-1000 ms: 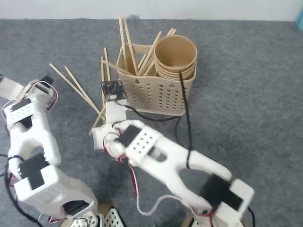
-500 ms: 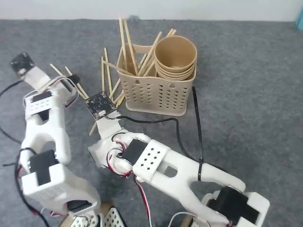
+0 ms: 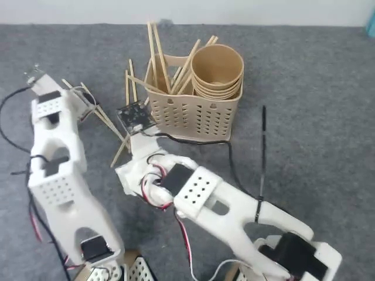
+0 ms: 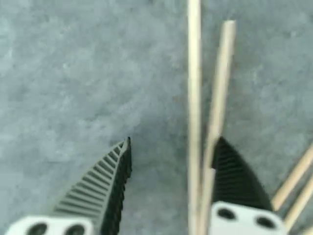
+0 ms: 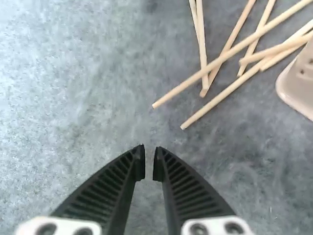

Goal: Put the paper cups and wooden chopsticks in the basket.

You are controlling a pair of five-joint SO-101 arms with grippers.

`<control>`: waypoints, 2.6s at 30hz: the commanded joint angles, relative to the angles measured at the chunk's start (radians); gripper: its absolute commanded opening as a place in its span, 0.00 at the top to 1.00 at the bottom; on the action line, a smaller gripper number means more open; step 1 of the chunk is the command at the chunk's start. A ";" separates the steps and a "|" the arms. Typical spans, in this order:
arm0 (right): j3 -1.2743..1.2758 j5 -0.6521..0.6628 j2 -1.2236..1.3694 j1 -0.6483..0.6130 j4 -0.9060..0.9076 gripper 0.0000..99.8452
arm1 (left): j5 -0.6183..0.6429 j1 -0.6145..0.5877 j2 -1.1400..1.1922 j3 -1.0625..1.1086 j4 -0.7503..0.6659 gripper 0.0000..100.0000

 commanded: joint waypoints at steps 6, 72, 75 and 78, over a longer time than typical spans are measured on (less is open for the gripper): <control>0.020 0.015 -0.108 0.016 -0.015 0.95 | 0.005 -0.003 0.222 -0.470 0.249 0.92; 0.026 0.018 -0.107 0.008 -0.015 0.95 | -0.315 0.585 -0.635 -0.716 0.252 0.99; 0.026 0.018 -0.107 0.008 -0.015 0.95 | -0.315 0.605 -0.646 -0.694 0.276 0.99; 0.026 0.018 -0.107 0.008 -0.015 0.95 | -0.315 0.631 -0.680 -0.645 0.285 0.99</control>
